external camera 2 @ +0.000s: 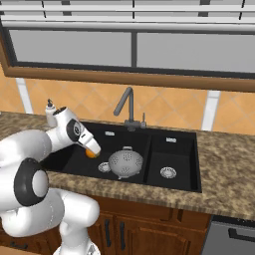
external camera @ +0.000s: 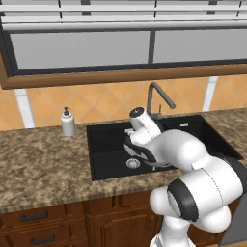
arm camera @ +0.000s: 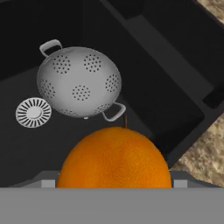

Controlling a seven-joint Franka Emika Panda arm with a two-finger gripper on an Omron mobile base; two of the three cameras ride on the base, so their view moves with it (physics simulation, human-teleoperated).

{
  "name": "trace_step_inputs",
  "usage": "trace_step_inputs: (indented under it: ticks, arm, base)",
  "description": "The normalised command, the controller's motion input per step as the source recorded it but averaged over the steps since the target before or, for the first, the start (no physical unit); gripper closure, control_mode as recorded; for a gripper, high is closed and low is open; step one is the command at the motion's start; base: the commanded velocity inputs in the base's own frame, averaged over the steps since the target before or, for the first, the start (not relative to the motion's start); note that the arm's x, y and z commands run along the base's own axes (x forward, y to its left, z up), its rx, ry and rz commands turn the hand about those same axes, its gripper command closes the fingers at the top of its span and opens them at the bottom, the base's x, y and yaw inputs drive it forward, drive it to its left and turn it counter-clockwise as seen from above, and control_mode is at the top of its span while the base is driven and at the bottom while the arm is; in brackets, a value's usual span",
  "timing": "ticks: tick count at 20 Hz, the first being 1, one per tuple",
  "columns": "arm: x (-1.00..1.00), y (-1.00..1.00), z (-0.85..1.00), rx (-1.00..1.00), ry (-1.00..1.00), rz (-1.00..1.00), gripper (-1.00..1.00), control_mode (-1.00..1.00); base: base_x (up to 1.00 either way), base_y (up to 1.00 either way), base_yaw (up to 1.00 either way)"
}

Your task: Put the colander in the sink, put the orange in the colander, and turn on the sink faucet and pour water over the colander.

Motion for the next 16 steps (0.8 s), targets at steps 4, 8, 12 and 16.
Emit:
trace_step_inputs:
  ticks: [4, 8, 12, 16]
  arm:
    - [0.25, -0.24, -0.50, 0.00, 0.00, 0.00, 1.00, -1.00]
    - [0.19, -0.31, -0.46, 0.00, -0.02, 0.00, 1.00, -1.00]
    - [0.18, -0.31, -0.31, 0.00, -0.04, 0.00, 1.00, -1.00]
    - [0.31, -0.14, -0.20, 0.01, -0.03, 0.00, 1.00, -1.00]
  base:
    - [0.00, 0.00, 0.00]
    - [0.00, 0.00, 0.00]
    - [0.00, 0.00, 0.00]
    - [0.00, 0.00, 0.00]
